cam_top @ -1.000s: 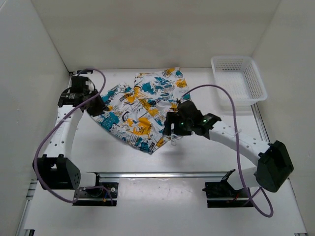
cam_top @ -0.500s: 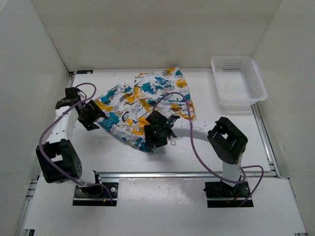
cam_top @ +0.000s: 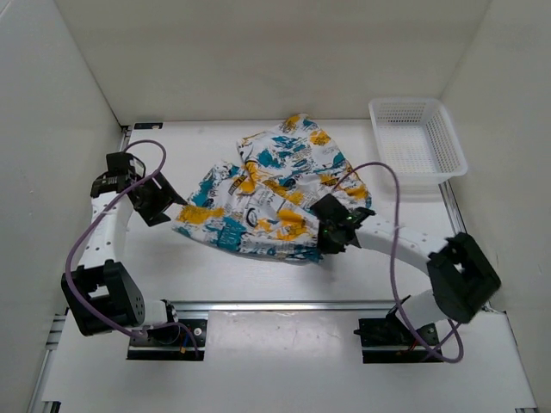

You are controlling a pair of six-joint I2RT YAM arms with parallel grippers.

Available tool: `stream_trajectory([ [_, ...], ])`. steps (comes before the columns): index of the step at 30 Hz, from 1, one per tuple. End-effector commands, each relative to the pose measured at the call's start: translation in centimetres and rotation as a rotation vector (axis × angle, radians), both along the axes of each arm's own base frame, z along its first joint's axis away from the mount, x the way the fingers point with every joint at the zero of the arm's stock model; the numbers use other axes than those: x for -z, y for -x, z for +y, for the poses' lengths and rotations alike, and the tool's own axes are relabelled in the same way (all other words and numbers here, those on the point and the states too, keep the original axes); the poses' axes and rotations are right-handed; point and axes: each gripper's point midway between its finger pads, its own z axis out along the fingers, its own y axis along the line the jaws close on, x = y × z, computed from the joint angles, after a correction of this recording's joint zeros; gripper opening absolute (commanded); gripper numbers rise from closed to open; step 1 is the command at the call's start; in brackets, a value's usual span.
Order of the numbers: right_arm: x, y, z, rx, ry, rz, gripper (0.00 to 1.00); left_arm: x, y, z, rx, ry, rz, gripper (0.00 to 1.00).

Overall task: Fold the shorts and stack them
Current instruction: Flatten the shorts out, then fold the shorts

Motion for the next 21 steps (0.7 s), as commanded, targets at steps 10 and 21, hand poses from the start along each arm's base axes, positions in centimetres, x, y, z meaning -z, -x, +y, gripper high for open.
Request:
stream_trajectory([
  [10, -3.9, 1.0, -11.9, 0.314, 0.002, -0.065, 0.91, 7.6, 5.5, -3.1, -0.003, 0.080, 0.186, 0.83],
  [21, -2.6, 3.1, -8.2, 0.572, -0.464, 0.066, 0.74, 12.2, 2.7, -3.8, -0.034, 0.086, 0.295, 0.49],
])
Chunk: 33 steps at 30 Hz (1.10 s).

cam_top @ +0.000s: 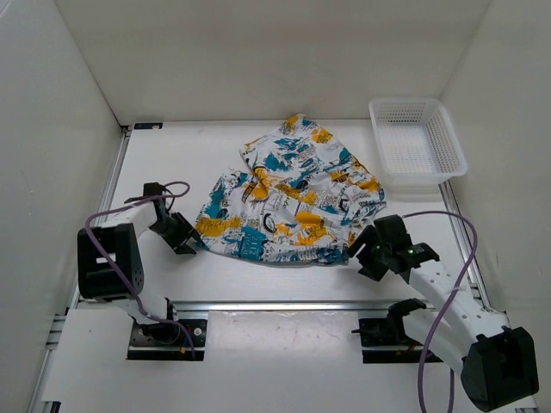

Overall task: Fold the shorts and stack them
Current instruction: Fold the shorts

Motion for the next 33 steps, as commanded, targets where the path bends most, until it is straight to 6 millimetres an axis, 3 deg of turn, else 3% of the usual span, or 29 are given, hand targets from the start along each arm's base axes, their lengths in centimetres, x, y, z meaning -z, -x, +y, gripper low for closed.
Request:
stream_trajectory([
  [1, 0.0, 0.0, 2.9, 0.042, -0.218, 0.033, 0.74, 0.1, -2.7, 0.4, 0.001, -0.023, -0.059, 0.47],
  [4, 1.0, -0.5, 3.3, 0.049, -0.240, 0.035, 0.76, 0.7, -3.2, 0.5, 0.006, -0.044, -0.041, 0.51],
  [5, 0.8, -1.1, 3.5, 0.047, -0.248, 0.015, 0.76, 1.0, -3.5, 0.6, 0.007, -0.043, -0.031, 0.57],
  [8, 2.0, -2.0, 3.5, 0.059, -0.229, 0.020, 0.73, 1.6, -4.0, 0.2, 0.024, -0.050, -0.014, 0.57],
  [10, 3.1, -2.4, 3.2, 0.076, -0.200, 0.033, 0.67, 1.6, -4.8, 0.1, 0.034, -0.063, -0.027, 0.47],
  [13, 3.3, -4.4, 2.5, 0.083, -0.124, -0.009, 0.40, 1.8, -5.6, -0.1, 0.043, -0.063, -0.026, 0.11],
  [14, 3.0, -5.1, 2.4, 0.074, -0.106, -0.025, 0.17, 1.7, -5.6, -0.3, 0.045, -0.050, -0.027, 0.11],
  [15, 3.2, -5.5, 2.0, 0.077, -0.074, -0.010, 0.06, 1.2, -6.6, -0.3, 0.045, -0.051, -0.048, 0.11],
  [16, 1.6, -7.1, 2.2, 0.051, -0.057, -0.054, 0.00, 0.8, -7.1, -0.4, 0.046, -0.041, -0.063, 0.11],
  [18, 0.0, -9.1, 1.3, 0.059, -0.022, -0.090, 0.00, -0.8, -8.1, -0.5, 0.048, -0.032, -0.105, 0.11],
  [19, -2.5, -10.7, 1.5, 0.031, -0.003, -0.148, 0.00, -2.9, -9.4, -0.6, 0.050, -0.027, -0.150, 0.11],
  [21, -5.0, -12.5, 0.6, 0.029, 0.034, -0.208, 0.00, -5.5, -10.7, -0.4, 0.047, -0.039, -0.198, 0.11],
  [22, -5.7, -12.3, 0.3, 0.016, 0.063, -0.195, 0.00, -8.5, -12.3, -0.3, 0.046, -0.045, -0.271, 0.11],
  [23, -8.2, -13.2, 0.2, -0.009, 0.085, -0.256, 0.00, -9.7, -12.1, -0.2, 0.043, -0.055, -0.270, 0.11],
  [25, -9.0, -12.3, -0.5, -0.025, 0.124, -0.251, 0.00, -13.5, -12.8, -0.1, 0.041, -0.061, -0.350, 0.11],
  [26, -9.9, -11.9, -1.0, -0.031, 0.141, -0.277, 0.00, -14.2, -12.3, 0.0, 0.038, -0.071, -0.348, 0.11],
  [28, -9.0, -10.1, -1.5, -0.035, 0.149, -0.244, 0.00, -15.8, -11.5, 0.1, 0.033, -0.084, -0.390, 0.11],
  [31, -6.1, -6.7, -2.0, -0.043, 0.139, -0.186, 0.00, -14.1, -9.1, -0.1, 0.041, -0.090, -0.340, 0.11],
  [32, -5.5, -5.5, -2.0, -0.050, 0.129, -0.173, 0.00, -12.7, -7.8, 0.0, 0.038, -0.100, -0.307, 0.14],
  [33, -2.9, -3.7, -2.2, -0.049, 0.135, -0.110, 0.00, -11.6, -7.3, -0.3, 0.052, -0.108, -0.285, 0.37],
])
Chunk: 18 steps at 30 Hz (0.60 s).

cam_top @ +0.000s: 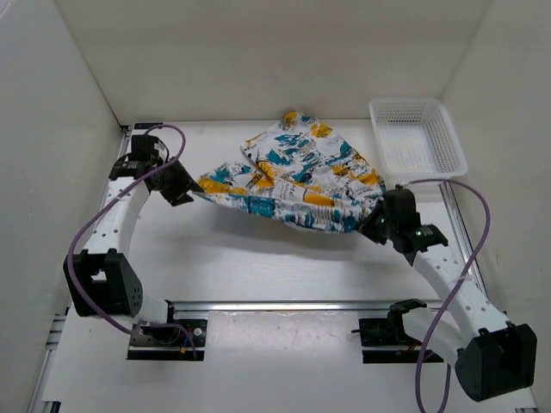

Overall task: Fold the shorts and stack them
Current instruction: Fold the shorts

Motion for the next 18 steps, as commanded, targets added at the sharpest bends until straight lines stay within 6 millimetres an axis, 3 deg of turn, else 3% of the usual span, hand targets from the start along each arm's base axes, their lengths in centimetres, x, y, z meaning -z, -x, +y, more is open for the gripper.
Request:
stream_trajectory([
  [1, 7.2, 6.0, -2.3, 0.014, 0.097, 0.228, 0.00, 4.8, 3.4, 0.6, -0.014, -0.061, 0.150, 0.60],
  [2, 8.1, 6.8, -2.5, 0.026, 0.095, 0.253, 0.03, 6.4, 3.9, 0.1, 0.013, -0.068, 0.186, 0.78],
  [4, 9.3, 7.6, -2.8, 0.038, 0.088, 0.290, 0.28, 7.6, 4.0, -0.2, 0.040, -0.077, 0.220, 0.89],
  [5, 9.8, 7.8, -2.7, 0.032, 0.090, 0.319, 0.55, 7.9, 4.1, -0.4, 0.059, -0.082, 0.229, 0.91],
  [8, 8.9, 7.0, -2.6, 0.041, 0.086, 0.312, 0.77, 8.3, 4.5, -0.2, 0.054, -0.115, 0.232, 0.91],
  [15, 9.0, 8.3, -2.5, 0.095, -0.017, 0.304, 0.82, 11.6, 9.0, -0.7, 0.039, -0.110, 0.333, 0.90],
  [18, 9.4, 9.1, -2.1, 0.109, -0.076, 0.300, 0.82, 13.2, 9.7, -1.2, 0.038, -0.096, 0.355, 0.90],
])
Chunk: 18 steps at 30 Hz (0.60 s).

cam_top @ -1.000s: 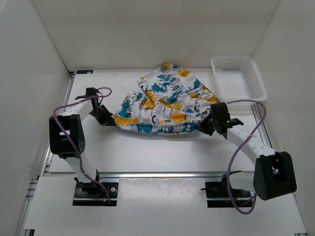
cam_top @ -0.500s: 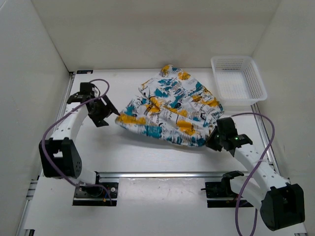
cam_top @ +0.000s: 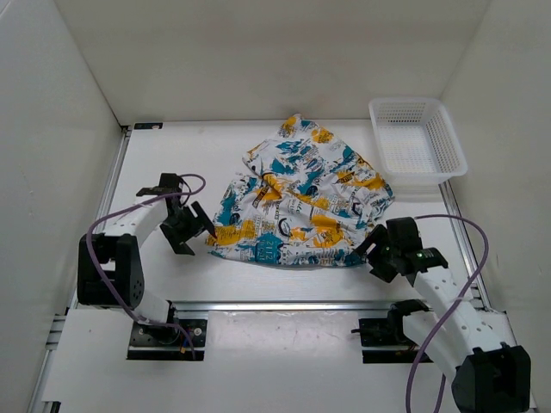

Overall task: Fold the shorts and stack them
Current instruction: Fold the shorts

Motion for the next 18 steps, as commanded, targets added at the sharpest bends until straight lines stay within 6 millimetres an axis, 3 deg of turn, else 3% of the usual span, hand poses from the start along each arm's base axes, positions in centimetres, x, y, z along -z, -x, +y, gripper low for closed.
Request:
stream_trajectory([
  [1, 0.5, 0.9, 0.7, 0.033, -0.077, 0.007, 0.82, 0.7, -0.2, -0.9, 0.002, 0.011, -0.030, 0.91],
  [9, 1.4, -0.3, 1.0, 0.037, -0.088, 0.017, 0.77, 3.9, -1.6, -2.3, 0.038, -0.014, 0.041, 0.89],
  [13, 2.0, -1.4, 1.3, 0.035, -0.096, -0.016, 0.72, 4.8, -2.1, -2.5, 0.046, -0.027, 0.056, 0.61],
  [14, 2.1, -2.2, 1.2, 0.040, -0.093, -0.046, 0.70, 4.5, -2.7, -2.6, 0.046, -0.024, 0.038, 0.36],
  [15, 2.5, -2.6, 1.1, 0.047, -0.082, -0.044, 0.68, 4.5, -3.1, -2.7, 0.046, -0.023, 0.034, 0.22],
  [16, 2.6, -3.0, 1.0, 0.057, -0.081, -0.044, 0.57, 4.3, -3.4, -2.7, 0.046, -0.022, 0.024, 0.10],
  [18, 3.2, -3.5, 0.8, 0.055, -0.058, -0.029, 0.37, 3.4, -4.6, -3.0, 0.070, -0.008, -0.014, 0.10],
])
